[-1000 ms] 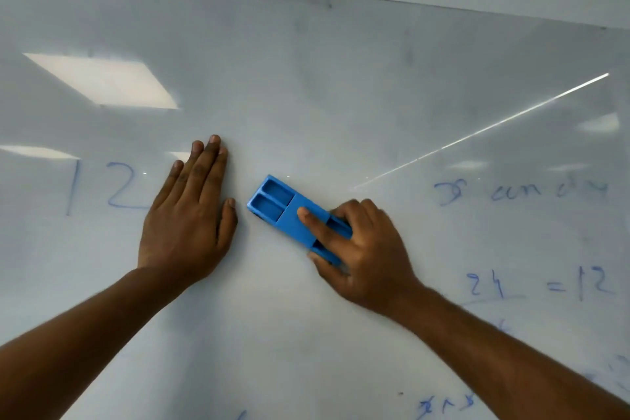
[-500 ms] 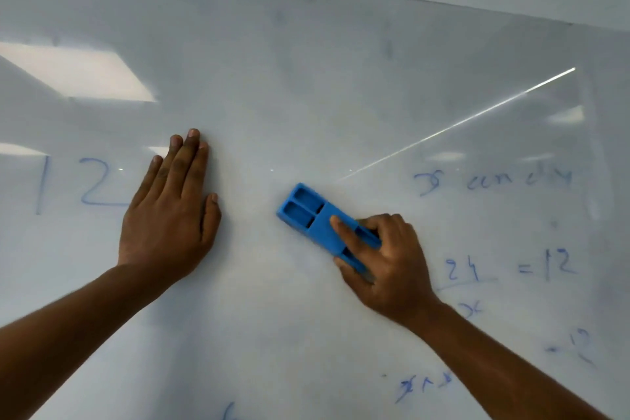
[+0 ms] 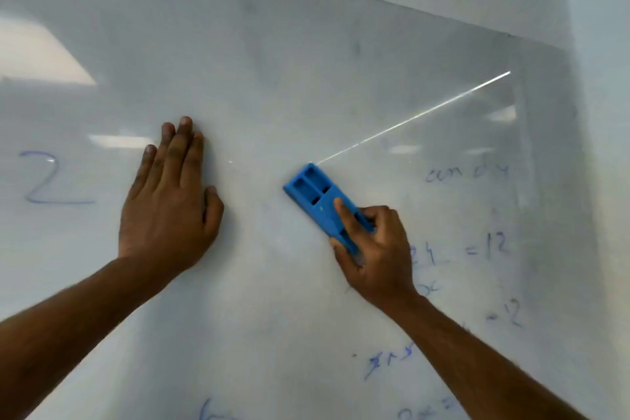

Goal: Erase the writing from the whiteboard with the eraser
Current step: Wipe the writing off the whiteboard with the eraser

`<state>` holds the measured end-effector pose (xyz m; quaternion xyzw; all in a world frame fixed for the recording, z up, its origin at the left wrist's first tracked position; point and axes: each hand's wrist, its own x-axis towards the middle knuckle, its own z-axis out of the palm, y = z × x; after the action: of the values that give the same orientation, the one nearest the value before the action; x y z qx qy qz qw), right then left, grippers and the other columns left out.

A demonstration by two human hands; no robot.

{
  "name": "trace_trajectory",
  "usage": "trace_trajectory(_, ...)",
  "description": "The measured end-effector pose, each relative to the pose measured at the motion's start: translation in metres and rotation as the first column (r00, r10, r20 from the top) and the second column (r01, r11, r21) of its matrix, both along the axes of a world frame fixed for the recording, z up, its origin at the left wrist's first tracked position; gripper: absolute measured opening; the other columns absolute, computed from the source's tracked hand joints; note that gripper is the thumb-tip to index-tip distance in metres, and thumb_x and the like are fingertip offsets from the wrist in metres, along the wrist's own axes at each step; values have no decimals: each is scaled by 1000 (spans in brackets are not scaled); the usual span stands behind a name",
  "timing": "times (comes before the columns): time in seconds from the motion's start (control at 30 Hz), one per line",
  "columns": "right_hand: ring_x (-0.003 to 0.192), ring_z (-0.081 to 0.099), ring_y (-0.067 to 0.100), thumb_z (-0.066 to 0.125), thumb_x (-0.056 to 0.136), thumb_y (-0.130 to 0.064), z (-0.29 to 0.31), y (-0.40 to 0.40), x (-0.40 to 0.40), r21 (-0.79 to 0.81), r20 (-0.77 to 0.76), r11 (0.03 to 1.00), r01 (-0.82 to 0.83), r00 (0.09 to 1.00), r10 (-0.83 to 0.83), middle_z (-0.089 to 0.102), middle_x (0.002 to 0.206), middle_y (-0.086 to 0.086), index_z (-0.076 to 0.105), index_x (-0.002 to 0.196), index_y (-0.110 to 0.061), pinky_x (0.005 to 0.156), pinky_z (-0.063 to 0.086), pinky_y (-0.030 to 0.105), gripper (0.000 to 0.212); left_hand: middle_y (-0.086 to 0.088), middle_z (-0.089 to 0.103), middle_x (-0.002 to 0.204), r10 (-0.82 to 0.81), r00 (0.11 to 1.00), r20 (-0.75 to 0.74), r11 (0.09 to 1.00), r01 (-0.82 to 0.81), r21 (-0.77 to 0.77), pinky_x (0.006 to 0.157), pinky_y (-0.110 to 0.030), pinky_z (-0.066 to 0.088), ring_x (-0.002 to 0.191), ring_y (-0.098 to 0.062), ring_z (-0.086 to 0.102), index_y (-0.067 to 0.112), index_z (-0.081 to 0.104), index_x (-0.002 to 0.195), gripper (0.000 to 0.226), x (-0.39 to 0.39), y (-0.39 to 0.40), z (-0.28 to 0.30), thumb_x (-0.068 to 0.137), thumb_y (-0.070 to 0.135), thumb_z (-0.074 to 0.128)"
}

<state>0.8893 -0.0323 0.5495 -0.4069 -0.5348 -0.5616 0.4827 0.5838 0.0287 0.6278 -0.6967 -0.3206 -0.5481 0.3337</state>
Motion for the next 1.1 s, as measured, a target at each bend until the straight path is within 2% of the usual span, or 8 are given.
trace_trajectory(0.07, 92, 52, 30, 66, 96, -37, 15, -10, 37, 126, -365, 992, 13, 930, 34, 50, 106, 15, 38, 156, -28, 76, 50, 38, 66, -13, 9, 181, 21, 997, -70, 1000, -20, 15, 136, -40, 5, 168, -26, 5, 1, 19, 171, 80, -3, 2, -4, 100, 36, 32)
trace_trajectory(0.2, 104, 56, 43, 59, 99, -44, 42, -22, 77, 209, -909, 978, 13, 370, 190, 49, 119, 24, 36, 158, -28, 85, 51, 45, 65, -14, 14, 180, 30, 991, -131, 998, -23, 58, 136, -31, -2, 167, -26, 10, 0, 23, 170, 80, -6, 3, -11, 100, 38, 28)
trace_trajectory(0.4, 93, 46, 20, 55, 100, -48, -3, -10, 30, -31, -89, 999, -17, 996, 14, 44, 105, 3, 29, 159, -38, 78, 46, 35, 65, -15, 17, 179, 2, 987, -160, 996, 13, 94, 137, -41, 10, 167, -27, 14, -1, 27, 169, 76, 50, -4, -16, 101, 34, 31)
trace_trajectory(0.5, 92, 48, 21, 56, 100, -48, 9, -22, 85, -58, 0, 997, 46, 999, -46, 47, 104, 4, 29, 158, -40, 75, 47, 40, 65, -15, 17, 179, 22, 977, -213, 992, 5, 125, 136, -46, 15, 167, -27, 15, 0, 25, 169, 76, 86, -10, -14, 102, 35, 33)
trace_trajectory(0.73, 96, 56, 40, 61, 99, -38, 41, -52, 195, 103, -801, 992, 74, 598, 38, 53, 105, 23, 38, 157, -24, 80, 47, 41, 64, -15, 21, 178, 12, 986, -165, 993, 7, 116, 136, -46, 15, 166, -28, 19, -2, 29, 168, 76, 135, -17, -17, 100, 34, 34)
trace_trajectory(0.83, 89, 50, 27, 60, 99, -42, 17, -43, 168, 39, -384, 999, 9, 923, 7, 45, 102, 10, 35, 158, -29, 76, 48, 36, 66, -16, 19, 179, 22, 995, -102, 992, -9, 128, 138, -36, 0, 167, -28, 15, -2, 27, 168, 76, 148, -17, -22, 101, 32, 33)
trace_trajectory(0.93, 91, 48, 23, 54, 101, -49, 6, -46, 187, -110, 104, 990, 94, 991, -83, 45, 105, 4, 31, 158, -37, 74, 49, 41, 63, -15, 18, 180, 39, 997, -73, 989, -28, 148, 137, -32, -4, 167, -27, 14, -1, 25, 169, 76, 151, -13, -23, 101, 32, 32)
trace_trajectory(1.1, 94, 56, 40, 63, 99, -40, 34, -69, 273, 89, -673, 995, 43, 739, 28, 51, 106, 22, 38, 156, -29, 81, 53, 47, 63, -12, 16, 181, 59, 996, -60, 987, -49, 154, 137, -32, -3, 168, -26, 12, 1, 23, 170, 77, 154, -10, -24, 101, 32, 31)
